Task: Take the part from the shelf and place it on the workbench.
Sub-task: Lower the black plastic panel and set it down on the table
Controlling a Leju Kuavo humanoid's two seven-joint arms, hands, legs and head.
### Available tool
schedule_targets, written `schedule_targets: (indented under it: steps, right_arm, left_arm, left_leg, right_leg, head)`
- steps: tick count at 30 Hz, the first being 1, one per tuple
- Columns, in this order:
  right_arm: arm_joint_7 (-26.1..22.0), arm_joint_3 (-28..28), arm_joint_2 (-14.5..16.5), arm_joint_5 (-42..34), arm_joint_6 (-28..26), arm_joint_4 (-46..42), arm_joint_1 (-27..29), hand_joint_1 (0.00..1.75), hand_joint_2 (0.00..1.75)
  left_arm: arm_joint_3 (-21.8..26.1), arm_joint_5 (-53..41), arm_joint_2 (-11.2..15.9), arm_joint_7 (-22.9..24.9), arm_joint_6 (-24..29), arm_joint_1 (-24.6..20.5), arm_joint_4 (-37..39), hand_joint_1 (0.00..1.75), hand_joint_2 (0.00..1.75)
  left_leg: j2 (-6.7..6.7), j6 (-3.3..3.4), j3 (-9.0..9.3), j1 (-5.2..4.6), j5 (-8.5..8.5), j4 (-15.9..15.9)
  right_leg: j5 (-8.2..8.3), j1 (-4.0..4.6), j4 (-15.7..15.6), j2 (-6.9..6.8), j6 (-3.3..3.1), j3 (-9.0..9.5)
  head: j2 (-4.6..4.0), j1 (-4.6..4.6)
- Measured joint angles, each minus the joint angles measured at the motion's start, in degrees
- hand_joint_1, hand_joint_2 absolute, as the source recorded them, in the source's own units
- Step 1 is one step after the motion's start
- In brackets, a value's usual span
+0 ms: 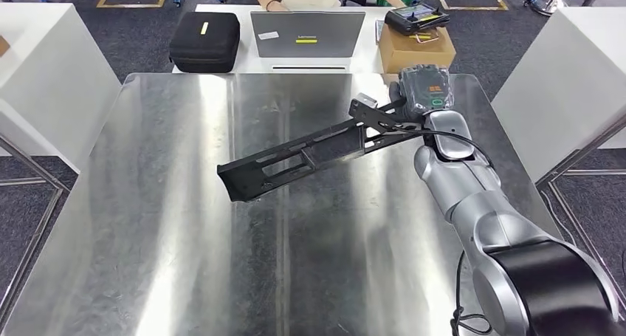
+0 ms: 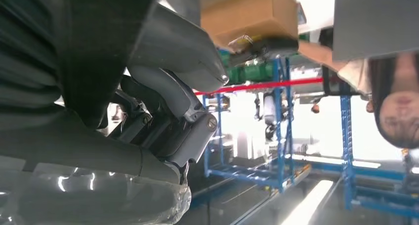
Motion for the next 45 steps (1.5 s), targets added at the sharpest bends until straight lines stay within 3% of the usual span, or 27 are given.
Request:
schedule_targets:
  steps: [3,10,24,32,36,41,45]
  right_arm:
    - [-0.36,0.01,0.09,0.02,-0.46,0.07,0.39,1.75,1.75]
    - [-0.81,0.03,0.38,-0.09,-0.99,0.08,2.42,1.75,1.75]
    - [-0.88,-0.07,0.43,-0.63,-2.53,0.08,3.66,1.75,1.75]
    - [-2.11,-0.61,1.44,-1.05,-6.83,0.08,8.61,1.75,1.75]
    - [-3.06,-1.56,2.76,-1.81,-10.17,0.02,13.84,1.75,1.75]
    - [-4.27,-2.64,5.02,-3.81,-13.67,-0.37,20.24,1.75,1.75]
    - [-4.32,-3.26,6.78,-4.04,-13.74,-1.19,24.42,1.75,1.75]
  left_arm:
    - [0.1,0.01,-0.21,-2.17,1.23,0.29,0.01,0.0,1.75]
    - [0.16,0.13,-0.27,-5.66,3.94,0.14,-0.01,0.0,1.75]
    - [0.39,0.05,-0.27,-6.02,5.24,0.14,0.02,0.0,1.75]
    - [0.39,-0.33,-0.39,-6.47,5.53,0.12,0.01,0.0,1.75]
    - [0.55,-0.84,-0.64,-8.85,8.83,0.06,-0.01,0.0,1.75]
    - [0.87,-1.29,-1.08,-10.62,12.92,0.0,0.02,0.0,1.75]
    - [1.0,-1.46,-1.32,-10.84,14.68,-0.17,-0.01,0.0,1.75]
  left_leg:
    - [-0.03,-0.32,0.49,0.38,-0.35,-0.51]
    - [0.07,-0.45,0.64,0.47,-0.72,-0.66]
    - [0.1,-0.52,0.79,0.57,-0.64,-0.67]
    - [0.23,-0.53,0.8,0.6,-0.65,-0.67]
    - [0.27,-0.59,0.88,0.6,-0.7,-0.68]
    - [1.3,-1.06,2.76,0.78,-1.95,-0.79]
    - [2.31,-0.73,5.14,0.93,-4.28,-0.94]
  right_leg:
    - [0.46,-0.07,-0.55,-0.04,0.02,1.02]
    - [0.22,-0.23,-0.69,0.12,0.12,0.97]
    - [0.25,-0.16,-0.44,0.15,0.08,0.96]
    - [0.24,-0.14,-0.45,0.23,0.08,0.95]
    - [0.22,-0.14,-0.46,0.28,0.05,1.01]
    - [-0.5,0.09,-0.55,1.39,-0.62,2.52]
    - [-1.95,0.35,-0.64,2.18,-1.0,4.63]
  head:
    - [0.0,0.26]
    - [0.0,0.31]
    - [0.0,0.3]
    - [0.0,0.31]
    - [0.0,0.33]
    - [0.0,0.39]
    - [-0.01,0.5]
